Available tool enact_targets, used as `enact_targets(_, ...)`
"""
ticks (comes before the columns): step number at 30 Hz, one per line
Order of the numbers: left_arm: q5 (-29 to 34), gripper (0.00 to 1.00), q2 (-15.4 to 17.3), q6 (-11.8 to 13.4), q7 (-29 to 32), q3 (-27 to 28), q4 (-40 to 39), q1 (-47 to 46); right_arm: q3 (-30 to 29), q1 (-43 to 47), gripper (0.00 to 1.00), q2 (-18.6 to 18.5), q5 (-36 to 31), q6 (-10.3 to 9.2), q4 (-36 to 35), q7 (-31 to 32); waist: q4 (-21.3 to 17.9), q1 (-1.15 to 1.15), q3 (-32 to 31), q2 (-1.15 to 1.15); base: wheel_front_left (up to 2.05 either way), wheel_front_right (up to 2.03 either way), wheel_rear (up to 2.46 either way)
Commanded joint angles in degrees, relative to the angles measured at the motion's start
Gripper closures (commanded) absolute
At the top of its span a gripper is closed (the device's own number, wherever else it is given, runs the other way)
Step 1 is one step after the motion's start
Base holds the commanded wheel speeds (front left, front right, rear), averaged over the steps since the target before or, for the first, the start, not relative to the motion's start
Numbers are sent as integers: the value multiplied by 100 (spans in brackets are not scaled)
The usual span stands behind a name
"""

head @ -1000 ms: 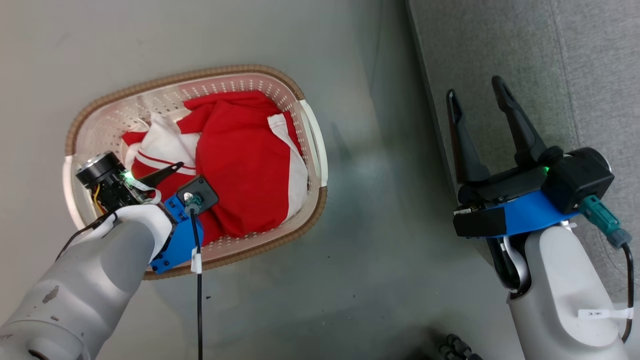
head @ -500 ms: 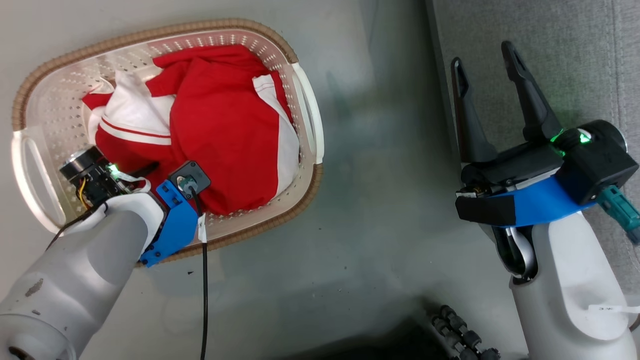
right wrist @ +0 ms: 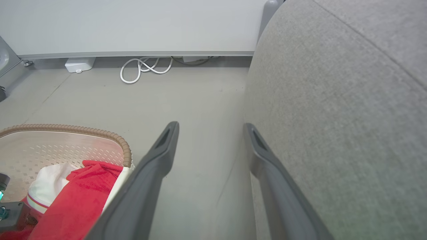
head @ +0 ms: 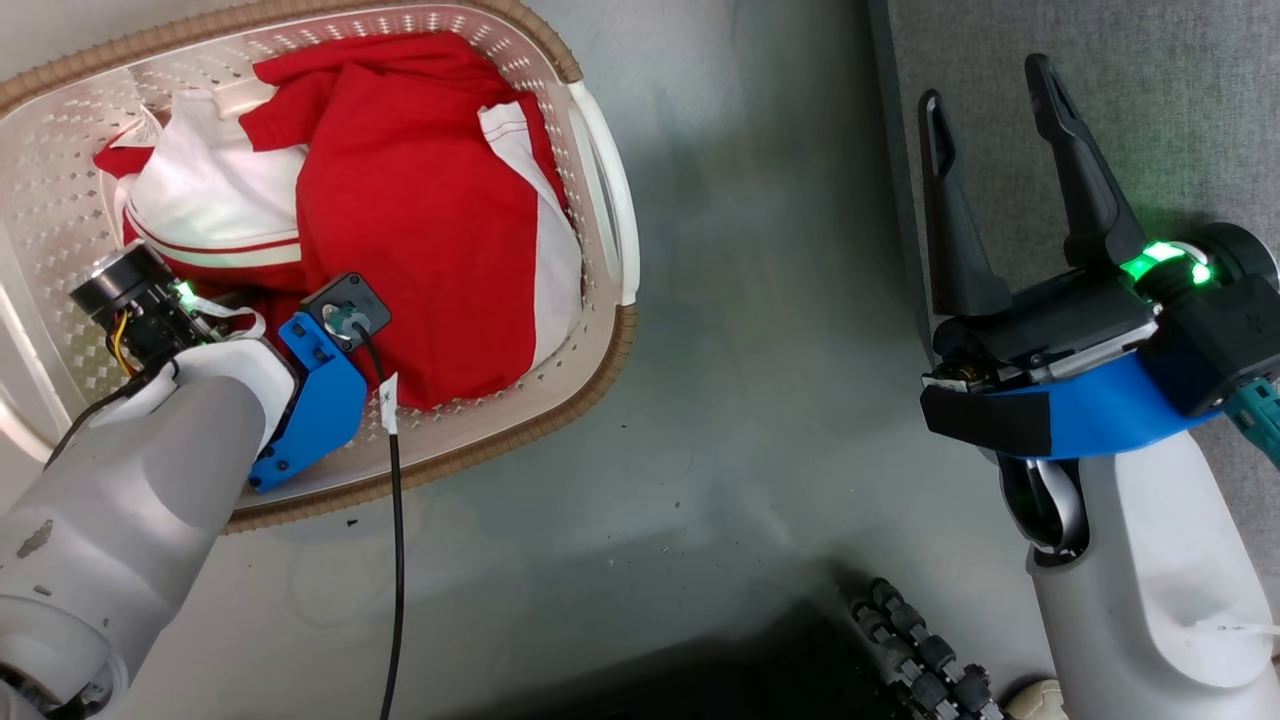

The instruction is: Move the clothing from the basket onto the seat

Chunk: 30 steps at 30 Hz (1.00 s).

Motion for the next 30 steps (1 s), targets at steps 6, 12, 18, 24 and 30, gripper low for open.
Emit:
enact_targets(6,75,100,-59,-6,175,-22,140,-83,-53,38,0,-29,33,0,34,-1,-12,-1,12,0,0,0,0)
enact_targets(12,92,100,-110,-6,140,-21,122,-47,-75,19,0,-33,28,-1,51,-3,7,-1,-64,0,0,0,0)
enact_targets(18,42,100,-150,-6,65,-20,104,-22,-90,16,0,-32,20,-1,95,-3,41,-1,-223,0,0,0,0)
enact_targets(24,-36,100,-242,-6,-113,-20,68,58,-84,51,0,-25,1,0,145,-4,127,-1,-508,0,0,0,0)
enact_targets(30,-277,100,-397,-6,-414,-21,92,189,-91,94,0,-25,-62,1,238,-4,265,-1,-919,0,0,0,0)
